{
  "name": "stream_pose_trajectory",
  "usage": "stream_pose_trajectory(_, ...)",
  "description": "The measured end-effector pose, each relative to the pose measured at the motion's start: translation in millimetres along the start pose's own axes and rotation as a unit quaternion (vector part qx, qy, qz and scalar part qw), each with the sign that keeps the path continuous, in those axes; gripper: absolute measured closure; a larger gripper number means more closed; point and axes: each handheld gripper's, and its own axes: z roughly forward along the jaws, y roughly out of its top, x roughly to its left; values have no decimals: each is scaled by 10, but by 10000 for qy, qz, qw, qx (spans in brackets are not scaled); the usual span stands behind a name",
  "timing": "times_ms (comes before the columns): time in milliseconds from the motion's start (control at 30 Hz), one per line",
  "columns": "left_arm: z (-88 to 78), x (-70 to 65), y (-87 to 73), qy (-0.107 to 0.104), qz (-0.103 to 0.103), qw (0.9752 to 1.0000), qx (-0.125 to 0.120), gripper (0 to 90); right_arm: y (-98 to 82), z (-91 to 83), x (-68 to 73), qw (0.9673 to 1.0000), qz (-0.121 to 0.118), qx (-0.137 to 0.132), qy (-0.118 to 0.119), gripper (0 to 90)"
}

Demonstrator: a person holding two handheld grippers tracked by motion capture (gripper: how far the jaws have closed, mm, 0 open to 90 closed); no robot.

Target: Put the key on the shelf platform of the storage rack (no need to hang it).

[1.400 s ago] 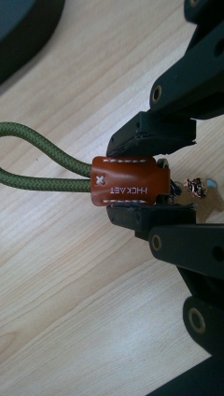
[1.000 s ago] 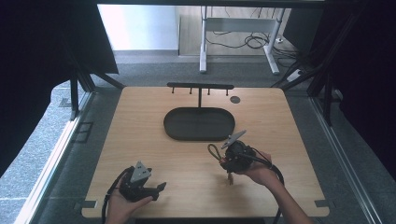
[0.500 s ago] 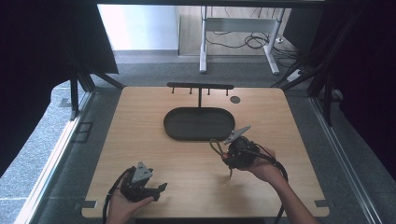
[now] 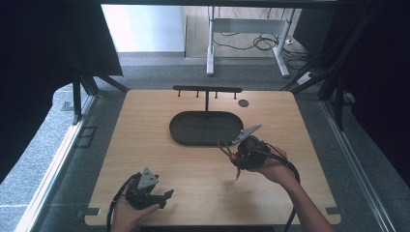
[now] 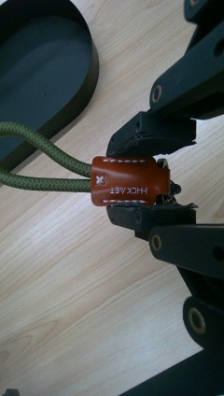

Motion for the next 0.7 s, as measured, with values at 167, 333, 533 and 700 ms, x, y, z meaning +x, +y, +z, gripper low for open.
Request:
stream_pose_trajectory(167,-4,1,1,-5,3,10000,-10,256,29,-23,-24,10000,2,-16,-32,664)
stream_pose_trajectory(333,-7,2,1,-2,0,10000,-12,256,57,-34,-53,10000,-19,-36,-51,664)
stream_pose_trajectory(533,-7,0,2,-3,4,10000,-9,256,96,-35,-82,9999,-57,-26,-86,665)
stream_pose_trajectory(700,-7,-1,2,-5,9,10000,-10,256,134,-51,-113,9999,-51,-60,-98,665)
